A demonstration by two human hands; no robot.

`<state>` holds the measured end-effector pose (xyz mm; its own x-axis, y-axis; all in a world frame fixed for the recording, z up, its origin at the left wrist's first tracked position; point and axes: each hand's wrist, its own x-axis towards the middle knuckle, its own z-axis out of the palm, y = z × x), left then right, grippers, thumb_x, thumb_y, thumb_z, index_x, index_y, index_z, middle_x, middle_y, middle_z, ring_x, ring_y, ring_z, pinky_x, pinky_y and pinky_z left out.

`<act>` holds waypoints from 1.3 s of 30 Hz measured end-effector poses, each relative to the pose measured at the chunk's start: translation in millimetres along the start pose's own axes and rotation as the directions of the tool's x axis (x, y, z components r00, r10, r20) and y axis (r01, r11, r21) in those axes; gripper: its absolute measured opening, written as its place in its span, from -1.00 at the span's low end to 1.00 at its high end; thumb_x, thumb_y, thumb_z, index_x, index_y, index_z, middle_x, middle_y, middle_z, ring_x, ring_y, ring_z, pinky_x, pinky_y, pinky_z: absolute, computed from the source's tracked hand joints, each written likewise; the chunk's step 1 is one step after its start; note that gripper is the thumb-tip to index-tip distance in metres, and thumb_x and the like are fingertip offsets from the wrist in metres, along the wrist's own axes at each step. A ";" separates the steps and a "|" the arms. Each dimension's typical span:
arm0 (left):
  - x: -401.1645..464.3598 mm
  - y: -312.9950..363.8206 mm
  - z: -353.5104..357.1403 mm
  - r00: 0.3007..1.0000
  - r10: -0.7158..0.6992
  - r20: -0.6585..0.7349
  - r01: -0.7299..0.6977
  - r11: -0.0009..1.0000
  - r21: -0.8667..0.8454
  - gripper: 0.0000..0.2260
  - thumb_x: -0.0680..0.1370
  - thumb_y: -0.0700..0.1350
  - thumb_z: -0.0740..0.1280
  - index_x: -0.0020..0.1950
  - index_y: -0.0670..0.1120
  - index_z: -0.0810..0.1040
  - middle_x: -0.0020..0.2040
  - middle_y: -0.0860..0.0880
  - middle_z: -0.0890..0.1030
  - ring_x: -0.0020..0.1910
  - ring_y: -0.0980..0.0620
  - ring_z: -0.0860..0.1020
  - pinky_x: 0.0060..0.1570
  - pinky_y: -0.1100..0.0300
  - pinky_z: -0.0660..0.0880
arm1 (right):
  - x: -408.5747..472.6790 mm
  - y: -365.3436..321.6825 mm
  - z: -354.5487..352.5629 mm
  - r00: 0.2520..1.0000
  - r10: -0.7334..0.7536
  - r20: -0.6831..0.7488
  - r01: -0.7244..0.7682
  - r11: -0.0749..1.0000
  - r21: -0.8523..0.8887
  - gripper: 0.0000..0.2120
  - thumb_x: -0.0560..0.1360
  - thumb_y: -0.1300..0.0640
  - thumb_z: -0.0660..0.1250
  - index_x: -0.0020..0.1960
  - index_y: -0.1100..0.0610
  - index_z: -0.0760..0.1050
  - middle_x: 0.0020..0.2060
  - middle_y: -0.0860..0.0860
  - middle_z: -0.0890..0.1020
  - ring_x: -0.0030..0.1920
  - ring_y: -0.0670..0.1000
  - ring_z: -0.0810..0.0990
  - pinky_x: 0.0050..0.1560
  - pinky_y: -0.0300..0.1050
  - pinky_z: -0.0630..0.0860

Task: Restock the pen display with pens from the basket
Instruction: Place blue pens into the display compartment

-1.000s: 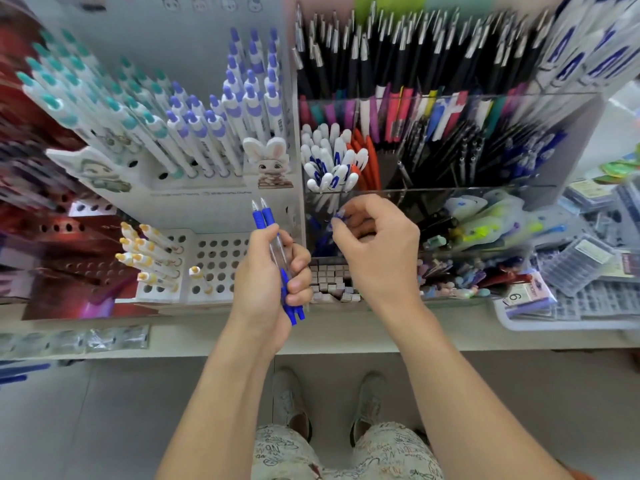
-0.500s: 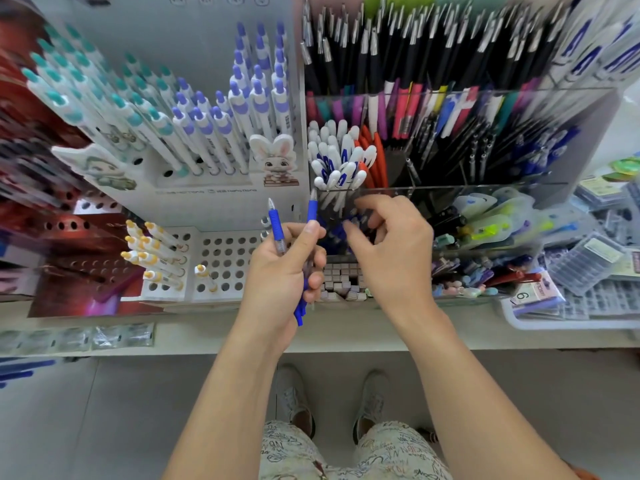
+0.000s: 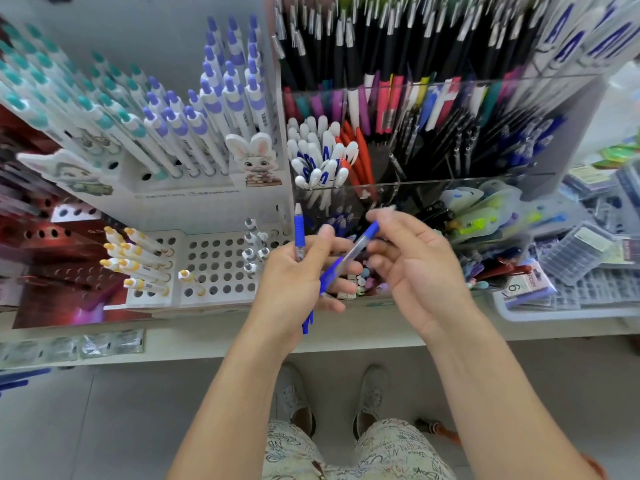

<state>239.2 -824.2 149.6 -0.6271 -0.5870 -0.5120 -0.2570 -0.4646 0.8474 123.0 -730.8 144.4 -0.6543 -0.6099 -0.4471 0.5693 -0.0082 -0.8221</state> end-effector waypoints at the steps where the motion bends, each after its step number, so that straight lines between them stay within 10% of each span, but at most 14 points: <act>1: -0.3 1.3 0.1 1.000 -0.004 0.000 0.004 1.000 -0.022 -0.66 0.65 0.11 0.21 0.05 -0.12 0.62 -0.21 -0.13 0.72 -0.46 0.02 0.58 -0.56 0.24 0.45 | 1.7 -3.6 -3.0 0.998 -0.049 -0.045 0.052 0.997 0.064 -0.86 0.59 0.13 0.35 -0.01 0.14 0.66 -0.28 0.00 0.63 -0.29 -0.09 0.55 -0.29 -0.28 0.50; 8: 0.6 8.3 -10.0 0.997 -0.040 -0.064 0.022 0.967 -0.254 -0.50 0.58 0.35 0.09 -0.16 -0.08 0.42 -0.45 -0.01 0.26 -0.59 0.13 0.09 -0.59 0.38 0.02 | 0.1 -19.5 15.9 0.900 -0.434 -0.046 0.422 0.892 -0.161 -0.86 0.63 0.24 0.30 0.06 0.20 0.64 -0.16 0.07 0.70 -0.16 0.01 0.67 -0.12 -0.20 0.61; 14: -5.9 6.4 -23.1 0.996 0.086 -0.012 -0.078 0.835 -0.545 -0.71 0.59 -0.04 -0.08 -0.24 -0.08 0.28 -0.40 -0.03 0.24 -0.56 0.12 0.12 -0.59 0.37 0.03 | 9.0 -10.3 24.6 0.800 -0.568 -0.194 0.528 0.819 -0.224 -0.89 0.62 0.26 0.34 0.05 0.23 0.64 -0.19 0.02 0.70 -0.24 0.01 0.66 -0.16 -0.17 0.62; 22: -4.3 3.0 -24.8 0.981 0.182 -0.061 -0.192 0.933 -0.303 -0.78 0.70 -0.08 0.11 0.00 -0.04 0.53 -0.39 0.00 0.35 -0.52 0.09 0.27 -0.60 0.30 0.21 | 20.3 36.7 37.5 0.802 -0.596 0.024 0.504 0.655 -0.564 -0.89 0.50 0.27 0.48 -0.01 0.13 0.69 -0.21 -0.08 0.71 -0.20 -0.09 0.67 -0.10 -0.16 0.61; 31: -1.6 -4.3 -18.9 0.990 0.103 -0.099 -0.125 0.961 -0.249 -0.81 0.69 -0.03 0.20 0.00 -0.07 0.55 -0.42 0.01 0.32 -0.56 0.15 0.14 -0.60 0.34 0.05 | 31.1 46.1 35.5 0.712 -0.648 0.271 0.513 0.217 -0.830 -0.90 0.49 0.17 0.48 -0.01 0.11 0.73 -0.13 0.02 0.55 -0.17 0.02 0.55 -0.18 -0.05 0.52; 39: 0.5 -4.5 -18.1 0.995 0.097 -0.025 -0.100 0.939 -0.329 -0.82 0.68 -0.14 0.12 0.02 -0.13 0.49 -0.41 -0.06 0.39 -0.60 0.14 0.16 -0.62 0.36 0.06 | 7.8 14.0 30.5 0.799 -0.595 0.088 0.454 0.499 -0.738 -0.84 0.52 0.19 0.44 0.09 0.07 0.68 -0.06 -0.13 0.60 -0.24 -0.12 0.56 -0.18 -0.26 0.53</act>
<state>253.3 -834.4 143.0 -0.6308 -0.6456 -0.4305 0.0631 -0.5956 0.8008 141.1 -759.9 140.1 -0.8175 -0.5523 0.1633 -0.3801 0.3044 -0.8734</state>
